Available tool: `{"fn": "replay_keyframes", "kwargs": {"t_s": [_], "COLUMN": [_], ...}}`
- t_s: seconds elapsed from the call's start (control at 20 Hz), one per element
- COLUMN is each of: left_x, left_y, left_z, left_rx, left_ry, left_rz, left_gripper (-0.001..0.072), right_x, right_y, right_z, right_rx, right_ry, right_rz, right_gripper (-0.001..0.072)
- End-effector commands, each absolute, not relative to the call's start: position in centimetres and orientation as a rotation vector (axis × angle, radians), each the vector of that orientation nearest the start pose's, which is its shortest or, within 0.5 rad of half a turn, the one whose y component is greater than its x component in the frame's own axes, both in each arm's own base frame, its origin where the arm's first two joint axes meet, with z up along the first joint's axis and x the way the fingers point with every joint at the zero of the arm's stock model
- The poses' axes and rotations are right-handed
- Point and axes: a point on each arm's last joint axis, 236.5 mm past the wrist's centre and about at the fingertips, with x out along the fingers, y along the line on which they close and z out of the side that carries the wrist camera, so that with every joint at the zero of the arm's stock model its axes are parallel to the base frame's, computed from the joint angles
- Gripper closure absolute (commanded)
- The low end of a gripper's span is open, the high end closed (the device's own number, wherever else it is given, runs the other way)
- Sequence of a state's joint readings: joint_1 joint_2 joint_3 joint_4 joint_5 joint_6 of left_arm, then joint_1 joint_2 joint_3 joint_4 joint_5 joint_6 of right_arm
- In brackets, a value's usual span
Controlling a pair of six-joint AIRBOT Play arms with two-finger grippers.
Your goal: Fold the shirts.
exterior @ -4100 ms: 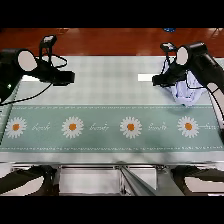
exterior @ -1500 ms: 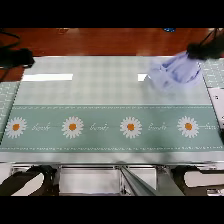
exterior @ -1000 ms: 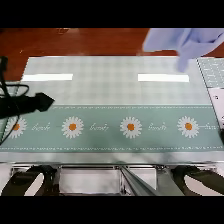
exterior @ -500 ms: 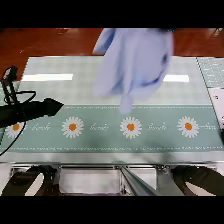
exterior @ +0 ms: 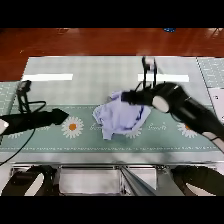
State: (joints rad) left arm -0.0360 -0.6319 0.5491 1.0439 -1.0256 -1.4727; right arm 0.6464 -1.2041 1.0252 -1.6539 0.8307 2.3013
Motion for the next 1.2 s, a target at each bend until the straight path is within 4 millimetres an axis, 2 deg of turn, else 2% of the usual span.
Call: {"fn": "replay_keyframes", "kwargs": {"t_s": [0.0,0.05,0.1,0.15,0.25,0.3,0.35,0.4,0.45,0.5,0.55,0.7,0.8,0.9,1.05,1.1,1.15], "left_x": [23.2,23.2,23.7,24.4,26.4,26.9,27.0,26.4,25.4,24.4,23.8,22.3,22.6,23.0,24.7,25.3,25.8], "left_y": [-12.9,-13.6,-14.0,-14.2,-14.4,-14.8,-15.3,-16.0,-17.3,-19.1,-21.2,-27.2,-29.0,-30.6,-32.7,-33.2,-33.4], "left_z": [-1.9,-2.8,-3.2,-3.1,-2.1,-1.9,-2.3,-3.2,-4.1,-4.7,-4.8,-5.5,-7.3,-8.2,-7.4,-6.8,-6.3], "left_rx": [-0.387,-0.378,-0.358,-0.353,-0.359,-0.376,-0.411,-0.460,-0.530,-0.577,-0.610,-0.678,-0.681,-0.645,-0.650,-0.660,-0.659], "left_ry": [1.176,1.195,1.199,1.200,1.191,1.193,1.219,1.271,1.341,1.390,1.406,1.430,1.446,1.445,1.442,1.438,1.430], "left_rz": [-0.378,-0.391,-0.401,-0.403,-0.401,-0.405,-0.409,-0.416,-0.436,-0.495,-0.573,-0.734,-0.702,-0.719,-0.756,-0.770,-0.786], "left_gripper": [0.0199,0.0198,0.0199,0.0198,0.0198,0.0198,0.0199,0.0199,0.0198,0.0198,0.0198,0.0198,0.0198,0.0198,0.0201,0.0218,0.0336], "right_x": [30.8,31.0,32.1,33.9,38.5,40.6,41.8,42.1,41.7,41.0,40.3,38.5,38.0,38.1,38.5,38.8,39.1], "right_y": [22.0,22.0,21.7,20.6,16.3,13.1,9.7,6.3,3.8,1.9,1.0,1.3,1.6,2.1,4.8,5.8,6.7], "right_z": [-5.8,-5.9,-4.7,-2.5,3.2,6.2,8.0,8.5,8.0,6.8,5.4,1.9,0.7,-0.1,-2.0,-2.5,-2.8], "right_rx": [0.252,0.250,0.254,0.268,0.301,0.342,0.385,0.436,0.469,0.490,0.497,0.478,0.465,0.470,0.541,0.568,0.593], "right_ry": [1.253,1.269,1.257,1.224,1.094,1.015,0.963,0.944,0.969,1.010,1.046,1.139,1.171,1.193,1.252,1.262,1.262], "right_rz": [0.083,0.112,0.150,0.158,0.127,0.081,0.023,-0.043,-0.095,-0.132,-0.141,-0.121,-0.110,-0.089,0.015,0.054,0.093], "right_gripper": [0.0388,0.0344,0.0346,0.0346,0.0346,0.0346,0.0346,0.0346,0.0346,0.0346,0.0346,0.0346,0.0346,0.0346,0.0346,0.0346,0.0346]}}
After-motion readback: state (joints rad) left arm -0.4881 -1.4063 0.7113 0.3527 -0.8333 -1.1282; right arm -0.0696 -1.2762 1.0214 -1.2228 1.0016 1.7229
